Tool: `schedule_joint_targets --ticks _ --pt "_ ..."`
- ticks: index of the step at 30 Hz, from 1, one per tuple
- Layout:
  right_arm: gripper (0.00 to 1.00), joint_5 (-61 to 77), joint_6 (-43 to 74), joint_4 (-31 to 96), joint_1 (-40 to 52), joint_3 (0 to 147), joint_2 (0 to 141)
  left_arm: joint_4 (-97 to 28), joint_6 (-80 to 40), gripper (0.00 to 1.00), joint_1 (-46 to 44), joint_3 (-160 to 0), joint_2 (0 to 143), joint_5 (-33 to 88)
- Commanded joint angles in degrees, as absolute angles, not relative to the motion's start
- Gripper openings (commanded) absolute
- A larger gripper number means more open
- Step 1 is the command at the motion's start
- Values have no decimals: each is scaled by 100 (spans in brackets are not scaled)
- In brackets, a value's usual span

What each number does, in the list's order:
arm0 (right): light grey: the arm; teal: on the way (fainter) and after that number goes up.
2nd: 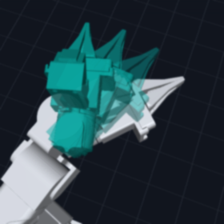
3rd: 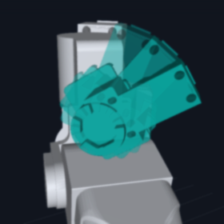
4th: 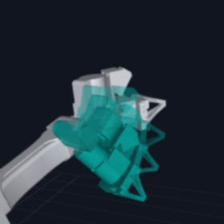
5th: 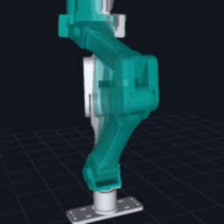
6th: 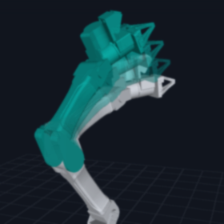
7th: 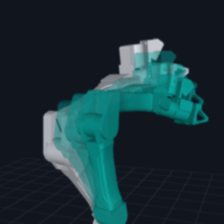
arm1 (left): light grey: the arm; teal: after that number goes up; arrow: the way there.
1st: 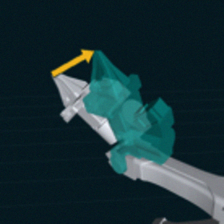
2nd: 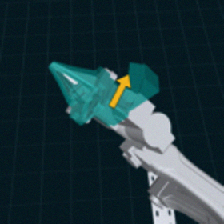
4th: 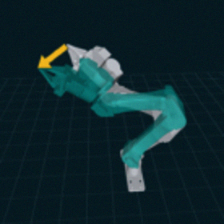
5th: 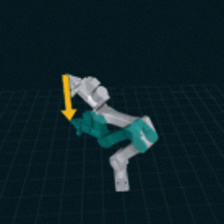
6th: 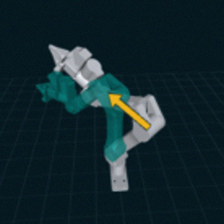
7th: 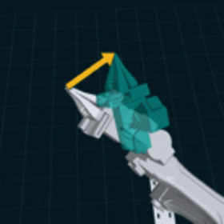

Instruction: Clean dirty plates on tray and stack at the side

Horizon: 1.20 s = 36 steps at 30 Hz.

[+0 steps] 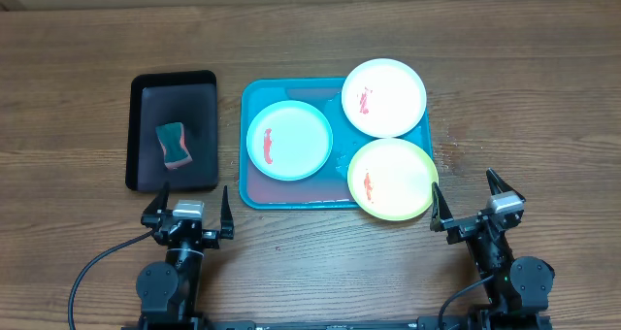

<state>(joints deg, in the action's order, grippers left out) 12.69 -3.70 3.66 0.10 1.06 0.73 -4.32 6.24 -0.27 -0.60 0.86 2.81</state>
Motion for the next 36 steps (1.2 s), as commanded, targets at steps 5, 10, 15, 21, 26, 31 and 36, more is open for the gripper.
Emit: schedule_joint_targets --ticks 5,10,15,21,26,31,36 --pt "100 1315 -451 349 36 45 16 -427 731 100 8 -27 32 301" --pt "100 1315 -454 314 36 45 16 -423 727 100 8 -27 32 325" --pt "100 1315 -449 329 36 45 16 -346 532 100 5 -27 32 346" --pt "100 1317 -432 281 36 49 16 -274 169 100 3 -204 32 342" --pt "100 1361 -432 292 36 62 16 -447 169 100 3 -458 32 246" --pt "100 1424 -429 338 36 239 16 -1079 169 100 3 -829 32 89" --pt "100 1424 -274 510 36 528 19 -1409 167 100 3 -1214 34 64"
